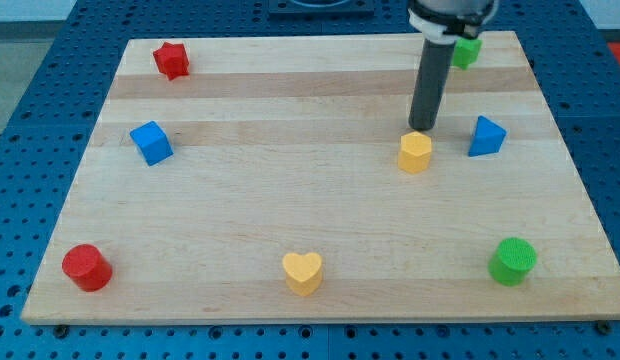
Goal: Move the yellow hexagon upwards
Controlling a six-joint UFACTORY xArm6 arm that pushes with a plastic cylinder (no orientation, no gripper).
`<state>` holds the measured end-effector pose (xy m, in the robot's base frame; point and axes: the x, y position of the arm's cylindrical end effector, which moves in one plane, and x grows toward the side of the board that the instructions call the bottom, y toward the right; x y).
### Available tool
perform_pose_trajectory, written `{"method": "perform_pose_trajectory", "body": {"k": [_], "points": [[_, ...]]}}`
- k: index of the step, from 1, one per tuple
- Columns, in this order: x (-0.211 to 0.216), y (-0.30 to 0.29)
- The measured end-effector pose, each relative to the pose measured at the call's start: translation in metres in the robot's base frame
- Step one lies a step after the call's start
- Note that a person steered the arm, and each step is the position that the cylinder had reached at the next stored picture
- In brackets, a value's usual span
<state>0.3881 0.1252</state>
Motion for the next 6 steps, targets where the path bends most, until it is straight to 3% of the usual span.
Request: {"method": "perform_pose_trajectory", "body": {"k": [2, 3, 4, 6], "points": [[0.02, 0.032], [0.076, 0.033], [0.099, 0.033], [0.096, -0.007]]}}
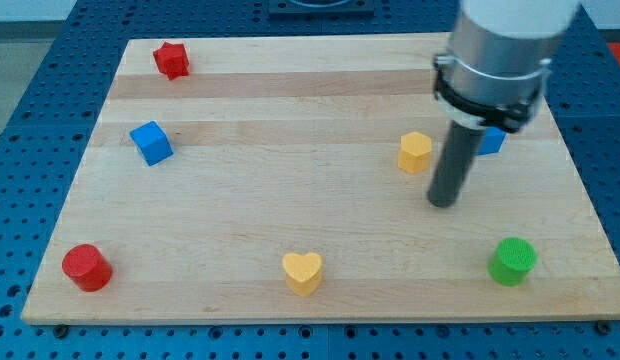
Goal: Move the yellow hexagon upwards
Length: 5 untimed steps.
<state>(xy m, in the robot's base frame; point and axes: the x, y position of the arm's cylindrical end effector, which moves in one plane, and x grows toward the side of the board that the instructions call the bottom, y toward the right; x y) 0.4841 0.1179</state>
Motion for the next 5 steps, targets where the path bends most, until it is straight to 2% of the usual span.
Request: {"method": "perform_pose_trajectory", "body": {"k": [2, 3, 4, 5], "points": [[-0.049, -0.018], [-0.116, -0.02], [-0.144, -0.024], [-0.121, -0.024]]}}
